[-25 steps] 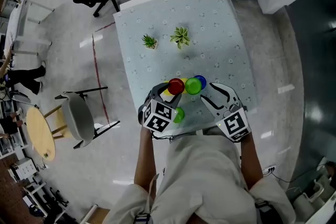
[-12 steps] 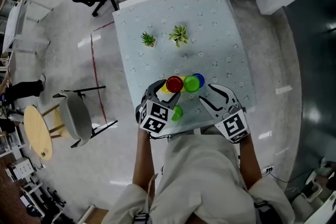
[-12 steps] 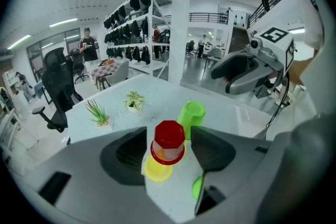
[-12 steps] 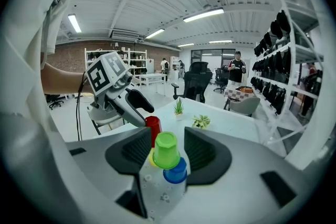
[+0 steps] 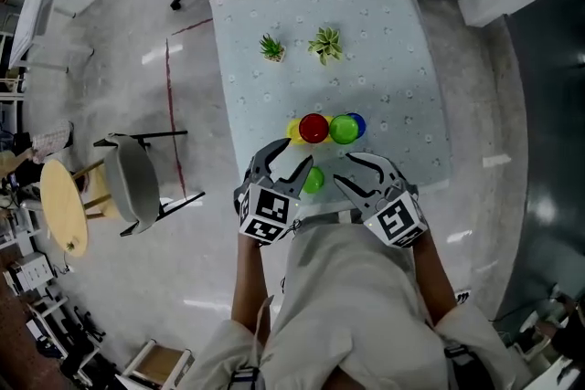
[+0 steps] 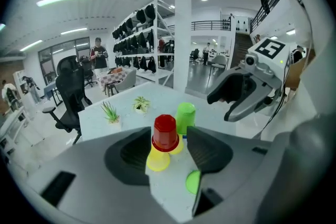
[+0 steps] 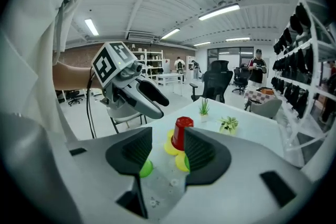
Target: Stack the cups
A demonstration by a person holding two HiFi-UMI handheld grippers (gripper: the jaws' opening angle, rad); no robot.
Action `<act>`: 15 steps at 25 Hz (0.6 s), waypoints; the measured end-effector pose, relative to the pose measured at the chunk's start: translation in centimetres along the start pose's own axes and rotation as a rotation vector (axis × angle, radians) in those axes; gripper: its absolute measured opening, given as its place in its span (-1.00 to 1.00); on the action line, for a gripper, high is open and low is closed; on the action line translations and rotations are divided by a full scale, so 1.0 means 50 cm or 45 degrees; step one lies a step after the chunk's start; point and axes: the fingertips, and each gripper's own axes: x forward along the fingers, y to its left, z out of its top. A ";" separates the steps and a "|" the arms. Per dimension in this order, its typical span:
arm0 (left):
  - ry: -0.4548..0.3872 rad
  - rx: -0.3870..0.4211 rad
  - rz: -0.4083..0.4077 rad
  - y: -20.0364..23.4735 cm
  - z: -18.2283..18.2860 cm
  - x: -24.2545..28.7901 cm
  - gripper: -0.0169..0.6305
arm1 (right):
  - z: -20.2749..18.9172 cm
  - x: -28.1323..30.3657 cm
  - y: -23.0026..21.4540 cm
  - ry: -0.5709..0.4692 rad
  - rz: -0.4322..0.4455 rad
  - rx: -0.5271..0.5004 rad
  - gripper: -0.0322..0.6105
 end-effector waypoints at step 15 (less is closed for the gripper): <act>0.029 -0.100 0.023 -0.029 -0.123 -0.052 -0.29 | -0.086 0.105 0.138 0.149 0.235 -0.127 -0.24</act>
